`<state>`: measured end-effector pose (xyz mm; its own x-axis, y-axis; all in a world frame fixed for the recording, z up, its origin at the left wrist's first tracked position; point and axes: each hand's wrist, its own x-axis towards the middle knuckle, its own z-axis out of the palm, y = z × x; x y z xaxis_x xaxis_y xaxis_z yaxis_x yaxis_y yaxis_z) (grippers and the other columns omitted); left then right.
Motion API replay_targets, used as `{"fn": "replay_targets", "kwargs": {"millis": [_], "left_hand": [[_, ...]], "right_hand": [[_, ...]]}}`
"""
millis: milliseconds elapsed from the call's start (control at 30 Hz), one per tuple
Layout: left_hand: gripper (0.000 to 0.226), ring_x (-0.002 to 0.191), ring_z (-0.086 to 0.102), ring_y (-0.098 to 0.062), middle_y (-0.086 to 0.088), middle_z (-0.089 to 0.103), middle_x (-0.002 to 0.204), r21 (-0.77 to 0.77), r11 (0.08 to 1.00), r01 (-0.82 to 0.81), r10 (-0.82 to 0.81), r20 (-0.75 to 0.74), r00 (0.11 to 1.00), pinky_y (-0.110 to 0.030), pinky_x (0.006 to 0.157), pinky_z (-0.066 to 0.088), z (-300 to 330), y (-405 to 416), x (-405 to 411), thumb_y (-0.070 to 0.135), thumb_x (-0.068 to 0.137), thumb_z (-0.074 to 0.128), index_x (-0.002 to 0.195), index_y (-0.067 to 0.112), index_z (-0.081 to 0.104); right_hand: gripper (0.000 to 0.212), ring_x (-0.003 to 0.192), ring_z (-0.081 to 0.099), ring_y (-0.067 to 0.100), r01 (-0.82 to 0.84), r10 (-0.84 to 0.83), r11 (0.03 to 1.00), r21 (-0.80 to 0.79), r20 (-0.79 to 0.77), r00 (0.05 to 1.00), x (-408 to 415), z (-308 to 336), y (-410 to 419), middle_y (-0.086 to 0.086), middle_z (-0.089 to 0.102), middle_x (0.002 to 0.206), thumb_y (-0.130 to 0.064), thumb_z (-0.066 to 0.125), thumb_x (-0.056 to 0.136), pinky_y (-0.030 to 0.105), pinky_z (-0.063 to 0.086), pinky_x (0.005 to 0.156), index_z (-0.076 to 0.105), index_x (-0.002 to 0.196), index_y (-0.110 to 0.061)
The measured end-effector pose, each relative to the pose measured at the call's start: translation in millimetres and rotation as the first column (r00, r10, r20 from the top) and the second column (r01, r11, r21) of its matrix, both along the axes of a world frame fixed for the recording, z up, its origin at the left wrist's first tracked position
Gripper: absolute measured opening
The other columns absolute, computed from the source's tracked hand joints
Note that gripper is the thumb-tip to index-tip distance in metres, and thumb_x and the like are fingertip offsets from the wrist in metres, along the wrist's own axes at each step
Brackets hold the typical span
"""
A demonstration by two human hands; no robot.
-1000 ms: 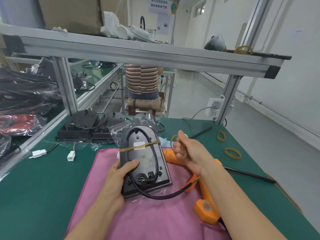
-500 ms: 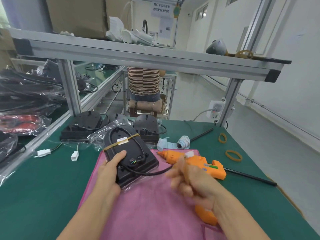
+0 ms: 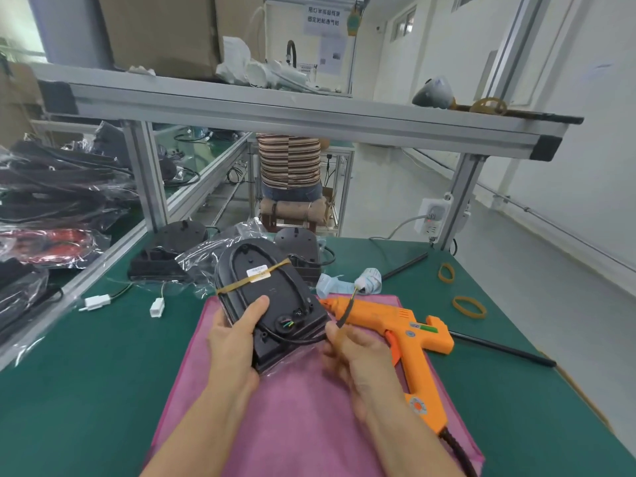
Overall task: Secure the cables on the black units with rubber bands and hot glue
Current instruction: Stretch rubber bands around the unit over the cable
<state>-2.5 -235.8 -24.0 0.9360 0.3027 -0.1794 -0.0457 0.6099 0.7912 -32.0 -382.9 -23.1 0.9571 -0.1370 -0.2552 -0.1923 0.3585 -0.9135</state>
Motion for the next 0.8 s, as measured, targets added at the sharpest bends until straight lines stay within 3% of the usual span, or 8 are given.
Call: {"fn": "replay_targets", "kwargs": {"millis": [100,200,333,400,467,567,633,800], "left_hand": [[0.029,0.074,0.073,-0.030,-0.015,0.075,0.092,0.034,0.999,0.034,-0.034,0.009,0.999,-0.037,0.057,0.058,-1,0,-2,0.003,0.081,0.071,0.108,0.007,0.064],[0.029,0.082,0.072,-0.033,-0.017,0.074,0.097,0.075,0.994,0.077,-0.079,0.025,0.997,-0.043,0.065,0.061,-4,-1,-3,0.003,0.080,0.072,0.108,0.006,0.065],[0.030,0.089,0.071,-0.035,-0.017,0.073,0.101,0.166,0.976,0.142,-0.152,0.049,0.987,-0.047,0.080,0.058,-2,3,-1,0.006,0.075,0.074,0.104,0.009,0.066],[0.037,0.087,0.072,-0.033,-0.018,0.073,0.101,0.191,0.963,0.188,-0.203,0.060,0.977,-0.043,0.073,0.060,-1,7,0,0.010,0.069,0.074,0.106,0.008,0.066],[0.042,0.085,0.072,-0.033,-0.019,0.073,0.101,0.195,0.953,0.233,-0.250,0.068,0.966,-0.039,0.067,0.060,-2,10,-1,0.012,0.066,0.074,0.107,0.006,0.065],[0.044,0.084,0.071,-0.035,-0.021,0.072,0.102,0.155,0.944,0.292,-0.303,0.050,0.952,-0.039,0.065,0.060,-6,12,-3,0.012,0.067,0.073,0.110,0.005,0.065],[0.043,0.085,0.071,-0.035,-0.021,0.072,0.102,0.129,0.944,0.302,-0.311,0.054,0.949,-0.040,0.067,0.061,-8,13,-4,0.012,0.067,0.072,0.109,0.006,0.065],[0.044,0.081,0.072,-0.035,-0.021,0.073,0.099,0.225,0.930,0.291,-0.311,0.061,0.948,-0.040,0.063,0.060,3,16,-1,0.008,0.061,0.076,0.104,0.003,0.067]], "right_hand": [[0.009,0.064,0.058,0.016,0.122,-0.093,0.983,-0.135,0.198,0.976,1,3,0,0.012,0.066,0.069,-0.004,0.072,0.082,0.027,0.053,0.060,0.073,0.075,-0.010],[0.006,0.070,0.057,0.023,0.170,-0.005,0.907,-0.385,0.394,0.919,4,10,-1,0.024,0.065,0.079,-0.008,0.072,0.083,0.048,0.052,0.075,0.069,0.079,-0.006],[0.015,0.076,0.061,0.037,0.179,0.100,0.824,-0.537,0.449,0.888,9,16,-4,0.019,0.066,0.076,-0.013,0.074,0.082,0.050,0.053,0.076,0.066,0.084,0.001],[0.016,0.061,0.051,0.021,0.141,0.163,0.792,-0.594,0.429,0.888,13,16,-7,0.008,0.058,0.063,-0.012,0.076,0.079,0.039,0.048,0.064,0.064,0.077,-0.002],[0.016,0.062,0.043,0.009,0.072,0.210,0.782,-0.619,0.370,0.905,17,17,-8,-0.003,0.047,0.062,-0.011,0.078,0.077,0.030,0.042,0.062,0.064,0.079,-0.004],[0.025,0.084,0.063,0.005,-0.121,0.303,0.813,-0.570,0.236,0.924,23,18,-14,-0.005,0.069,0.085,-0.015,0.078,0.079,0.023,0.052,0.080,0.065,0.099,-0.020],[0.024,0.089,0.068,0.003,-0.279,0.407,0.796,-0.538,0.133,0.904,25,18,-18,-0.009,0.074,0.092,-0.022,0.075,0.083,0.015,0.053,0.078,0.063,0.105,-0.023],[0.054,0.110,0.065,0.024,-0.508,0.522,0.757,-0.411,-0.088,0.849,23,14,-24,0.011,0.070,0.115,-0.044,0.065,0.081,0.040,0.048,0.102,0.062,0.120,-0.006]]}}
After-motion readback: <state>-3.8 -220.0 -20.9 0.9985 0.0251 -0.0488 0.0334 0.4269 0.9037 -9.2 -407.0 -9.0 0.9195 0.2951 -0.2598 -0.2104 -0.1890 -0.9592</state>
